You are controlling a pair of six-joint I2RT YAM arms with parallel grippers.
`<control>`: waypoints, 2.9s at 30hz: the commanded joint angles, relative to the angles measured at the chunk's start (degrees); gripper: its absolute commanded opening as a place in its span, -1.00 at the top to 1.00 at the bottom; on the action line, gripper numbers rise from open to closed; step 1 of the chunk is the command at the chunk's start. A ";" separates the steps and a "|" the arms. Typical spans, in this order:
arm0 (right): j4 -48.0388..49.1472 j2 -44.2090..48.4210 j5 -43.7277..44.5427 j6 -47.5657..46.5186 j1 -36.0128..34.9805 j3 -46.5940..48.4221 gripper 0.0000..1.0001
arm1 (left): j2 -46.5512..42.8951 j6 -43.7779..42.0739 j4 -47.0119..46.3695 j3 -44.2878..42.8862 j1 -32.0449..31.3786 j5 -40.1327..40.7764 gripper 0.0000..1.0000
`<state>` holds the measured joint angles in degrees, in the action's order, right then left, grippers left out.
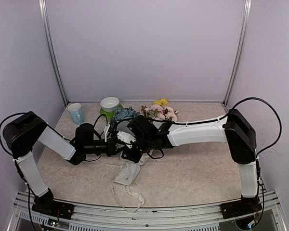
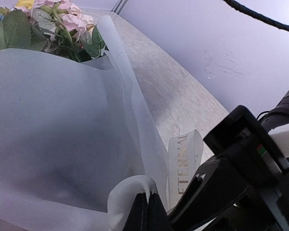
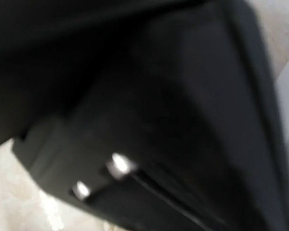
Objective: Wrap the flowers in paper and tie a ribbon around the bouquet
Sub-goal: Cross the half-tied ribbon at the center of the board.
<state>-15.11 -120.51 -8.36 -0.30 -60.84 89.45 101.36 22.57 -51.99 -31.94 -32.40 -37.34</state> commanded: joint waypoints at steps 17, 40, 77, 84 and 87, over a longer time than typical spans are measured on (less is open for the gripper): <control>-4.92 -2.71 -4.31 -1.03 -2.09 8.69 0.35 | 1.46 2.86 -6.89 1.34 0.94 -4.14 1.00; -15.25 -5.27 3.44 -7.19 -4.02 6.90 0.31 | 1.30 1.80 -5.32 1.03 2.05 -4.49 1.00; -14.34 -0.06 0.60 -5.48 -3.62 7.04 1.00 | 1.17 2.14 -5.70 2.30 2.85 -4.17 1.00; -10.98 8.15 -3.50 -1.00 -1.78 -3.00 1.00 | -1.49 0.16 -2.27 2.60 2.46 -2.46 1.00; -8.75 11.65 -4.82 0.99 -0.52 -7.96 1.00 | -1.81 -0.57 -1.13 2.33 1.46 -2.06 1.00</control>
<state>-26.61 -114.39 -10.22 -3.14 -63.11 86.61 101.23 24.36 -55.33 -29.50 -30.06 -40.88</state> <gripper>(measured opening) 0.003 0.005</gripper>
